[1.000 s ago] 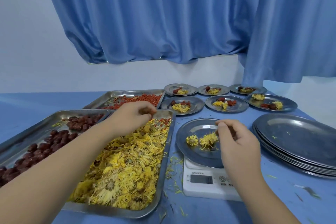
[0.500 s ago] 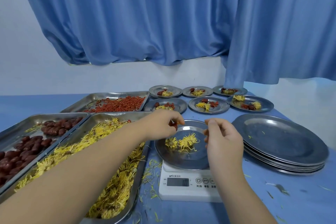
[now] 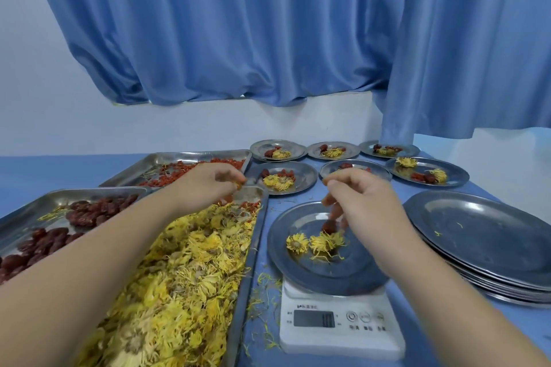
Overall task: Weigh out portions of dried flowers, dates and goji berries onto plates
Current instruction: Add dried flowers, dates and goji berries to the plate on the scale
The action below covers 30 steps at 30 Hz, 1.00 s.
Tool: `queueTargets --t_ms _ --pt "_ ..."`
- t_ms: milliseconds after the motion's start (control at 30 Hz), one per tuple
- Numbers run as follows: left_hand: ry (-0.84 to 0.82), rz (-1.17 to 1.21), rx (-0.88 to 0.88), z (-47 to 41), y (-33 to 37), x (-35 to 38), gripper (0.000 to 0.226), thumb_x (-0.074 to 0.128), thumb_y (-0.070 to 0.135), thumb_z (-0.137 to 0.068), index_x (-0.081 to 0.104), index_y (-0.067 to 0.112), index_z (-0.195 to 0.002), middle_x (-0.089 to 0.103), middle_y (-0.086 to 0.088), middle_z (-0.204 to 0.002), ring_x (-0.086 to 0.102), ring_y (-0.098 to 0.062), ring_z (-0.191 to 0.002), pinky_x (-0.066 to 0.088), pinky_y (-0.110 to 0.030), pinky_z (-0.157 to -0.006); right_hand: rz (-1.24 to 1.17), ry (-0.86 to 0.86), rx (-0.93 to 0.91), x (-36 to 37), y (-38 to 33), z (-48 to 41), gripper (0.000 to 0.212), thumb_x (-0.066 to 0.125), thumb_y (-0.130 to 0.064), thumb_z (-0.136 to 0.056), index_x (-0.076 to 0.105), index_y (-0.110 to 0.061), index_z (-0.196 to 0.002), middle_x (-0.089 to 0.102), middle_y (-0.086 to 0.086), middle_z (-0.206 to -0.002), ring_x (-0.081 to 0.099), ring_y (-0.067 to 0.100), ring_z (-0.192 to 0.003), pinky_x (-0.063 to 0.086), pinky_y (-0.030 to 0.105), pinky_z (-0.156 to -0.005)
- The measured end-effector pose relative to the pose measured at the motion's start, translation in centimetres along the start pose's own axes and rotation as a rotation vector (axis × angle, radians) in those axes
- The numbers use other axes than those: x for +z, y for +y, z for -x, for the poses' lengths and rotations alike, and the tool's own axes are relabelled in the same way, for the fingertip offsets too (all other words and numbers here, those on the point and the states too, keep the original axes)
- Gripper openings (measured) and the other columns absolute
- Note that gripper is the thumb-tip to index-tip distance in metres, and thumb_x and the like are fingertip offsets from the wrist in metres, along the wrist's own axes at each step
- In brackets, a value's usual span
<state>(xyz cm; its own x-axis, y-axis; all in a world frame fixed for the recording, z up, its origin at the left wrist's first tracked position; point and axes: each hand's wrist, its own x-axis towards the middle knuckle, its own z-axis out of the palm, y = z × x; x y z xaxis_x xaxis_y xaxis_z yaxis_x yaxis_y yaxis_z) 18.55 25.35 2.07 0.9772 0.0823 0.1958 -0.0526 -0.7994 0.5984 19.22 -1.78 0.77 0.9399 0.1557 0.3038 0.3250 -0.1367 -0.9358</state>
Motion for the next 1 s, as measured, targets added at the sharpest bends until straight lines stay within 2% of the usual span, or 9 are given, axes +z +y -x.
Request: queueTargets --t_ms 100,167,267,367,500,633,833,900,1000 --pt "0.140 0.054 -0.121 -1.1 -2.8 -2.2 0.019 0.056 0.015 -0.094 0.067 0.029 -0.101 0.069 0.005 -0.098 0.063 -0.014 -0.070 0.051 -0.027 -0.061 0.163 -0.085 -0.060 0.2 -0.7 -2.7 0.015 0.057 -0.027 -0.089 0.067 -0.031 -0.078 0.070 -0.007 -0.074 0.064 0.009 -0.062 0.056 0.030 -0.058" --pt "0.243 0.067 -0.186 -2.3 -4.5 -3.6 0.020 0.056 0.013 -0.093 0.068 0.029 -0.098 0.067 0.007 -0.103 0.061 -0.013 -0.071 0.050 -0.019 -0.052 0.211 -0.115 -0.098 0.7 -0.6 -4.3 0.014 0.057 -0.029 -0.087 0.067 -0.032 -0.077 0.070 -0.006 -0.075 0.064 0.009 -0.066 0.055 0.035 -0.066" --pt "0.307 -0.069 -0.206 -4.4 -6.7 -5.2 0.016 0.056 0.018 -0.092 0.068 0.029 -0.093 0.068 0.003 -0.097 0.057 -0.011 -0.074 0.044 -0.026 -0.061 0.271 -0.173 -0.130 1.6 0.1 -6.2 0.013 0.058 -0.032 -0.086 0.066 -0.035 -0.077 0.069 -0.006 -0.076 0.063 0.011 -0.068 0.053 0.033 -0.067" --pt "0.271 -0.127 -0.239 -6.6 -8.4 -5.2 0.014 0.057 0.017 -0.092 0.067 0.027 -0.092 0.065 0.003 -0.094 0.056 -0.012 -0.081 0.039 -0.029 -0.068 0.378 -0.219 -0.157 2.0 1.2 -7.6 0.009 0.058 -0.034 -0.087 0.064 -0.036 -0.080 0.065 -0.013 -0.076 0.062 0.004 -0.075 0.048 0.025 -0.065" --pt "0.112 -0.306 -0.253 -10.0 -9.6 -4.0 0.018 0.058 0.019 -0.093 0.067 0.020 -0.108 0.061 0.003 -0.106 0.053 -0.014 -0.097 0.035 -0.027 -0.082 0.389 -0.207 -0.183 1.5 2.0 -8.6 0.010 0.059 -0.032 -0.086 0.064 -0.034 -0.078 0.066 -0.015 -0.073 0.061 0.002 -0.069 0.045 0.021 -0.061" --pt "0.061 -0.492 -0.327 -13.5 -10.8 -4.0 0.024 0.057 0.023 -0.093 0.067 0.021 -0.114 0.064 -0.002 -0.119 0.055 -0.018 -0.104 0.042 -0.032 -0.092 0.432 -0.232 -0.225 0.7 2.8 -9.1 0.012 0.058 -0.033 -0.087 0.064 -0.034 -0.077 0.064 -0.023 -0.077 0.059 0.000 -0.070 0.046 0.017 -0.059" --pt "-0.043 -0.566 -0.343 -17.1 -11.5 -2.3 0.018 0.058 0.020 -0.093 0.065 0.028 -0.107 0.060 -0.004 -0.127 0.057 -0.019 -0.102 0.047 -0.033 -0.085 0.441 -0.217 -0.239 0.2 3.8 -10.0 0.012 0.058 -0.031 -0.088 0.064 -0.035 -0.078 0.063 -0.022 -0.076 0.058 -0.001 -0.070 0.045 0.010 -0.057" --pt "-0.092 -0.619 -0.360 -17.7 -11.4 -1.4 0.025 0.054 0.021 -0.096 0.063 0.028 -0.118 0.054 -0.004 -0.136 0.053 -0.022 -0.111 0.044 -0.036 -0.093 0.436 -0.211 -0.242 -0.1 3.6 -10.1 0.012 0.057 -0.033 -0.086 0.064 -0.035 -0.076 0.063 -0.024 -0.077 0.058 -0.003 -0.070 0.043 0.008 -0.058" --pt "-0.180 -0.684 -0.421 -18.1 -11.1 -0.4 0.031 0.050 0.030 -0.099 0.059 0.029 -0.129 0.050 -0.005 -0.139 0.048 -0.021 -0.104 0.042 -0.038 -0.090 0.415 -0.189 -0.260 -0.4 3.3 -10.1 0.014 0.056 -0.033 -0.085 0.064 -0.033 -0.074 0.064 -0.020 -0.077 0.057 -0.003 -0.069 0.043 0.008 -0.061"
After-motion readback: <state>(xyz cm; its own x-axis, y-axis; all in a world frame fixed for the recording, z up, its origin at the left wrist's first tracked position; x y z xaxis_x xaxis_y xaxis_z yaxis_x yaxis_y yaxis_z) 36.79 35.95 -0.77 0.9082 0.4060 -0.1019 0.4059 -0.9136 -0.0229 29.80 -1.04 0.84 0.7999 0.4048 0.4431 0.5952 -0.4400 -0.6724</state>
